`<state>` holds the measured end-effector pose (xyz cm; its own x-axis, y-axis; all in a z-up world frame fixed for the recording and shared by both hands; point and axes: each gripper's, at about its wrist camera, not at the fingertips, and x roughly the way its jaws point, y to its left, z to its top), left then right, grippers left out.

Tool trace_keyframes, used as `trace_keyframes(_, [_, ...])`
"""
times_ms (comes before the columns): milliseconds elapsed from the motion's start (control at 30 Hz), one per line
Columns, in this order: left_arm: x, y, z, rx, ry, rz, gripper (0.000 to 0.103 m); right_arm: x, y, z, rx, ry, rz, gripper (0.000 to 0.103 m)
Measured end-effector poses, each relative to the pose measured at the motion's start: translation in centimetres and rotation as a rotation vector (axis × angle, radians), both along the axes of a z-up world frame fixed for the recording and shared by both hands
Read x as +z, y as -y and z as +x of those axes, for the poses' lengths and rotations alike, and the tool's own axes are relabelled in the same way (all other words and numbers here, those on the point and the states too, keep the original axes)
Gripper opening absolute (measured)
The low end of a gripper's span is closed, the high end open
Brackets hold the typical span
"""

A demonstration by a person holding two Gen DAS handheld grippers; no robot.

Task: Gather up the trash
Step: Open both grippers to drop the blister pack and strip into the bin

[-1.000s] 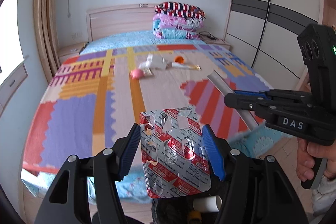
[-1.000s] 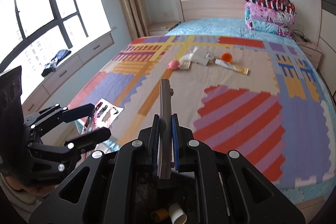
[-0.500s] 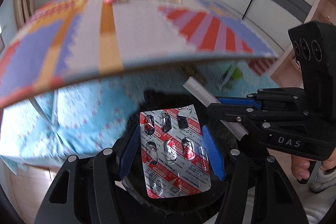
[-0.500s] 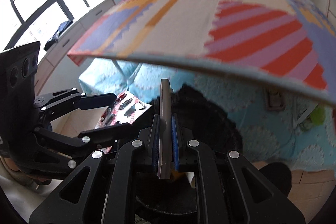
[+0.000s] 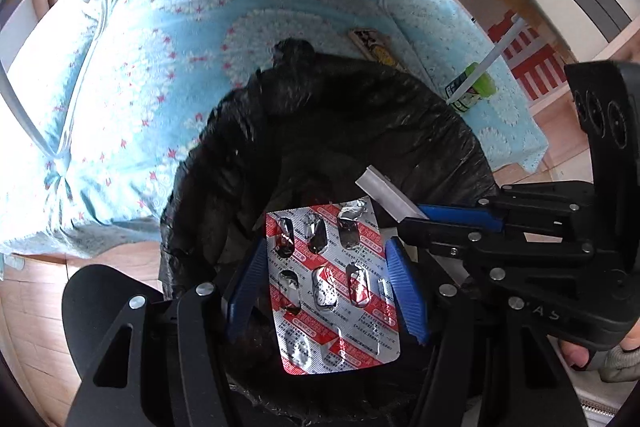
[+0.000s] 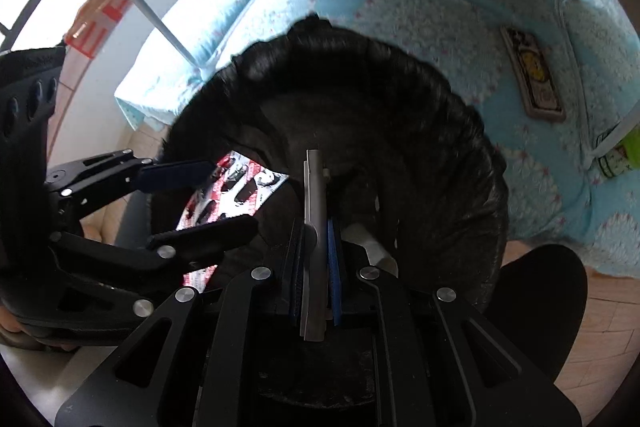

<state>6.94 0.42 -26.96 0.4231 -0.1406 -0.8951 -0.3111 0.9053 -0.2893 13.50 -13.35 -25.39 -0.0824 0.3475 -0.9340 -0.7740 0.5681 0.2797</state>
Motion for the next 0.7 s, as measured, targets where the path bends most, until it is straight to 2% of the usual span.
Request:
trace_keyframes(267, [-0.1, 0.1, 0.7, -0.009, -0.02, 0.0, 0.059, -0.4, 0.6, 0.7, -0.016, -0.01, 0.008, 0.012])
trace_keyframes(333, [0.0, 0.2, 0.6, -0.012, -0.021, 0.01, 0.06, -0.2, 0.6, 0.6, -0.017, -0.005, 0.012, 0.017])
trace_keyframes(367, [0.1, 0.2, 0.6, -0.012, -0.021, 0.015, 0.06, 0.0, 0.6, 0.5, -0.018, -0.001, 0.02, 0.025])
trace_keyframes(400, [0.1, 0.1, 0.6, -0.012, -0.02, 0.016, 0.06, 0.1, 0.6, 0.5, -0.021, 0.008, 0.021, 0.028])
trace_keyframes(533, [0.2, -0.3, 0.3, 0.0, -0.023, 0.019, 0.064, 0.4, 0.8, 0.9, -0.029, 0.012, 0.035, 0.03])
trace_keyframes(700, [0.7, -0.7, 0.2, 0.014, -0.012, 0.015, 0.064, 1.1, 1.0, 1.5, -0.041, 0.023, 0.058, 0.03])
